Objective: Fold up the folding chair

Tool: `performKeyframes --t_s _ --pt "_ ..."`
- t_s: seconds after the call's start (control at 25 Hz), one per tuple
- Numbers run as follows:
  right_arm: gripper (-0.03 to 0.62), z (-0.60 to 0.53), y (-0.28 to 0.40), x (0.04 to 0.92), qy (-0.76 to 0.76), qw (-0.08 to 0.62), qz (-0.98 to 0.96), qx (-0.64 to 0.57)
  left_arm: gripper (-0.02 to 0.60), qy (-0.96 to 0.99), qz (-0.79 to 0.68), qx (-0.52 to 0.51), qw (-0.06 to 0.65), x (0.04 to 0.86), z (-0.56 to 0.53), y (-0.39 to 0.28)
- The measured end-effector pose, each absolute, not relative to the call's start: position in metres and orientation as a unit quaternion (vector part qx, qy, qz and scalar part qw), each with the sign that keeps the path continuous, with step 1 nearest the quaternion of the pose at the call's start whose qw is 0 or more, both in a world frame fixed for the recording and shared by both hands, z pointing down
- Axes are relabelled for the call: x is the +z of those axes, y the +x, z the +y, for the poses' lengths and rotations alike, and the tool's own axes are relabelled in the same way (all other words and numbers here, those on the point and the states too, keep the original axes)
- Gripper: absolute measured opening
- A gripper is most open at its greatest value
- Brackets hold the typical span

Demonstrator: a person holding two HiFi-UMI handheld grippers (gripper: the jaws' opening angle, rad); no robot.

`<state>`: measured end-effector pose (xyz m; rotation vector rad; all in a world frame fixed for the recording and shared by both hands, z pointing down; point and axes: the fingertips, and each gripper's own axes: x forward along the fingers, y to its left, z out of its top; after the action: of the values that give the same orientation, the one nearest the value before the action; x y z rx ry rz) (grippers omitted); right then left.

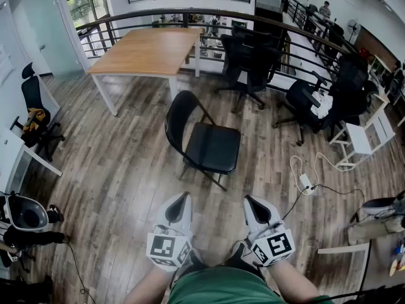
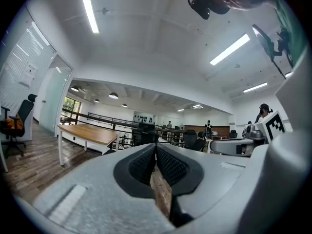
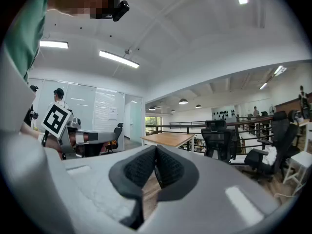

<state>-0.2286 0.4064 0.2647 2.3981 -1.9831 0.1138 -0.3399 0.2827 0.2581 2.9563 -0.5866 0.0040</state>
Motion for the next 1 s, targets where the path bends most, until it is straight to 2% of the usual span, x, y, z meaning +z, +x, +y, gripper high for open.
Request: performKeyframes --t_s 0.6,1.0 --pt "0.003 0.38 -0.267 0.259 0.792 0.002 -0.609 0.037 0.012 0.981 -0.183 -0.005 0.065 0.263 0.243 -0.393" --pt "0.003 0.351 -0.201 0.281 0.808 -0.018 -0.582 0.09 0.012 0.979 -0.184 -0.001 0.089 0.292 0.207 -0.36"
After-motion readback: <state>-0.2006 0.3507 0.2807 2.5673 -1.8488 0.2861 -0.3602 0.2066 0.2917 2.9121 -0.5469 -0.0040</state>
